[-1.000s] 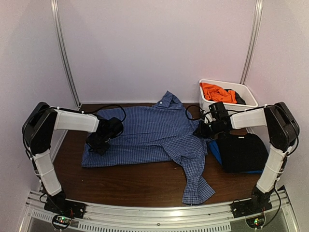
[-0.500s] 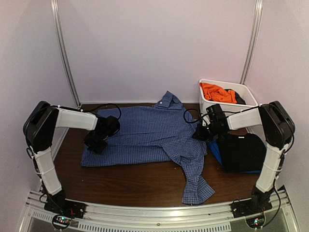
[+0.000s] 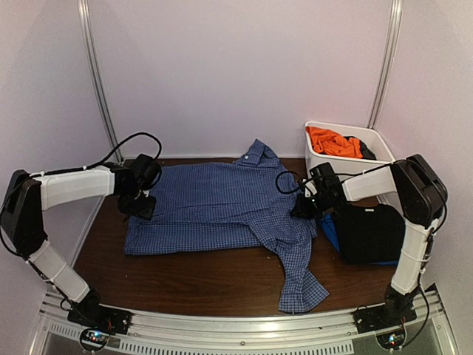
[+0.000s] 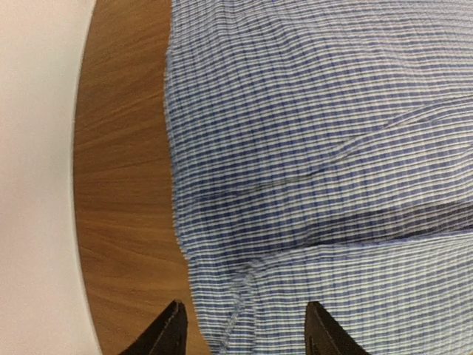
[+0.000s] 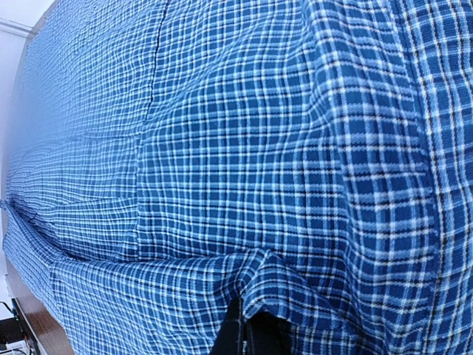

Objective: Fold and stack the mixed laundry pile
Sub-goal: Pick up the flattened shirt from the center of the board.

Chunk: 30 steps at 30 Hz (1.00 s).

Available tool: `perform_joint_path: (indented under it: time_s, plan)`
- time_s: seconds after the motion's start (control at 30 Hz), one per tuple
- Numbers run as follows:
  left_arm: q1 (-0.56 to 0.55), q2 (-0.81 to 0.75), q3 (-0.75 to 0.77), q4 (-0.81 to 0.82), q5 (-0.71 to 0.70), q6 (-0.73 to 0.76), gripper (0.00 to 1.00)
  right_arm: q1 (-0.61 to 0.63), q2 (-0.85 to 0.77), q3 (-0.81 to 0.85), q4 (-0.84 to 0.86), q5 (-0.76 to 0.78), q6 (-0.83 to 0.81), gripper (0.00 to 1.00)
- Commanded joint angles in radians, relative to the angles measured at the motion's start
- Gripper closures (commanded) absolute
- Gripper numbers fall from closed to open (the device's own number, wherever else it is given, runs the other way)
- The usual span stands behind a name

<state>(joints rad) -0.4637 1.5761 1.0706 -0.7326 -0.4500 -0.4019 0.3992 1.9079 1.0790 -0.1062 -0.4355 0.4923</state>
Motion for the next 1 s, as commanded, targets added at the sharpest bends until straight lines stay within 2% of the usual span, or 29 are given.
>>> perform_joint_path:
  time_s: [0.0,0.03,0.13,0.27,0.43,0.57,0.73,0.97]
  plan:
    - [0.003,-0.056,-0.124,0.231,0.337,-0.094,0.48,0.026,0.029,-0.005,0.016,0.03,-0.016,1.0]
    - [0.003,-0.059,-0.151,0.273,0.392,-0.11,0.5,0.028,0.031,-0.007,0.017,0.032,-0.015,1.0]
    - [0.002,-0.025,-0.205,0.333,0.433,-0.162,0.57,0.031,0.03,-0.015,0.019,0.037,-0.014,1.0]
    - [0.019,0.047,-0.243,0.328,0.383,-0.24,0.62,0.033,0.019,-0.029,0.018,0.036,-0.011,1.0]
    - [0.14,0.029,-0.333,0.336,0.368,-0.312,0.66,0.053,-0.016,-0.064,0.019,0.024,0.005,1.0]
    - [0.232,-0.008,-0.373,0.338,0.346,-0.315,0.66,0.064,-0.061,-0.119,0.038,0.014,0.03,1.0]
    - [0.239,-0.007,-0.316,0.372,0.4,-0.234,0.65,0.057,-0.092,-0.117,0.029,0.054,0.016,1.0]
    - [0.185,-0.013,-0.152,0.272,0.337,-0.137,0.54,0.009,-0.036,0.032,-0.063,0.047,-0.068,0.98]
